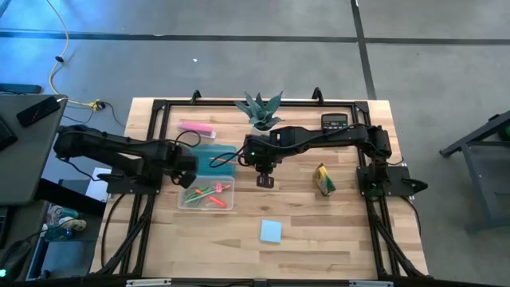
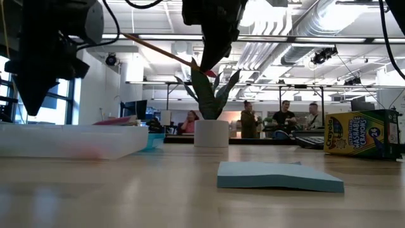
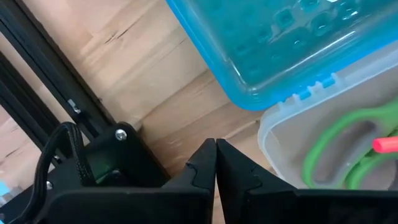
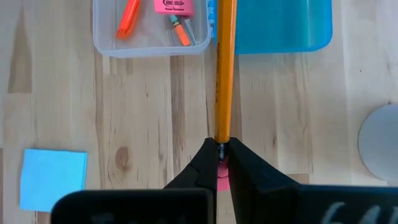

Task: Pack school essentials
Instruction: Put the orange pencil into the blue supply box

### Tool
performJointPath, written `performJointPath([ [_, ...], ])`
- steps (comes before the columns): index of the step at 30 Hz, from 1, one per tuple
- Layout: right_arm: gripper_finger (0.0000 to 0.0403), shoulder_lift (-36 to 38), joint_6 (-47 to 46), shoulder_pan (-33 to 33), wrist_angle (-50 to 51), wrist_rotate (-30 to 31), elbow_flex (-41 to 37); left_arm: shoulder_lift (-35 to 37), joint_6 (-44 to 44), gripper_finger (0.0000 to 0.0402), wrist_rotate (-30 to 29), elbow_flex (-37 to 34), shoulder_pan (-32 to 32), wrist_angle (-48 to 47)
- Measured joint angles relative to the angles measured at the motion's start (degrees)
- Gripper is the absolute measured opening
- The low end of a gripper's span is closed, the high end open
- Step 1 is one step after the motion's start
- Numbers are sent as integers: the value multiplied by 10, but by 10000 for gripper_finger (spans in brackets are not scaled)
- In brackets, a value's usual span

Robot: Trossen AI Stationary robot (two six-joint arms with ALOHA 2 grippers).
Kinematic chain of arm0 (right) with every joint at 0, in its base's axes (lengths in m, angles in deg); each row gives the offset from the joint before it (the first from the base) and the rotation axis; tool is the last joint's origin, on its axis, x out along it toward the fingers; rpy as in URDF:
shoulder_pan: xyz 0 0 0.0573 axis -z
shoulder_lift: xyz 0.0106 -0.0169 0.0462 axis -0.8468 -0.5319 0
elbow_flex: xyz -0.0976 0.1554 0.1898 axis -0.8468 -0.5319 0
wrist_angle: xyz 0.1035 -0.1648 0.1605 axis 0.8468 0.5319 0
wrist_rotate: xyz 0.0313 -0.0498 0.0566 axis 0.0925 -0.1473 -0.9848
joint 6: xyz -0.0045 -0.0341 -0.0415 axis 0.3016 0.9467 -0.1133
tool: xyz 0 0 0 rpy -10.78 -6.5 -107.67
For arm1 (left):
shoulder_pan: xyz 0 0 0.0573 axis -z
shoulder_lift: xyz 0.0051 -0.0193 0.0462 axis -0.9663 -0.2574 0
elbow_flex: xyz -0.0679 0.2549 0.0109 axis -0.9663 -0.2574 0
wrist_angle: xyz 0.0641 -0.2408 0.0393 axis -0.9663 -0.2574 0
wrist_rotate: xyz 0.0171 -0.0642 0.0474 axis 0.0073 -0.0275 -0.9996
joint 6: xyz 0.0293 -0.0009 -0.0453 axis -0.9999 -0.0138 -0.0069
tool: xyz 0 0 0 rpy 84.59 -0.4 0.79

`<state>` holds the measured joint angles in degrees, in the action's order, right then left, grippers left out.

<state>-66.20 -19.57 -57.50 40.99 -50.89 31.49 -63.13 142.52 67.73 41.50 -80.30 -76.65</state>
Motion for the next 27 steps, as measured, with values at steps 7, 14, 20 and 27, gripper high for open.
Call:
performJointPath([
  [7,4,0,1,0,18,11,0,-57,-15,0,19,0,0,34],
  [14,4,0,0,3,91,54,0,-99,-15,0,30,0,0,59],
  [20,4,0,-14,8,131,87,0,-120,-19,0,30,0,0,94],
  [27,4,0,-19,17,159,96,0,-125,-19,0,42,0,0,137],
])
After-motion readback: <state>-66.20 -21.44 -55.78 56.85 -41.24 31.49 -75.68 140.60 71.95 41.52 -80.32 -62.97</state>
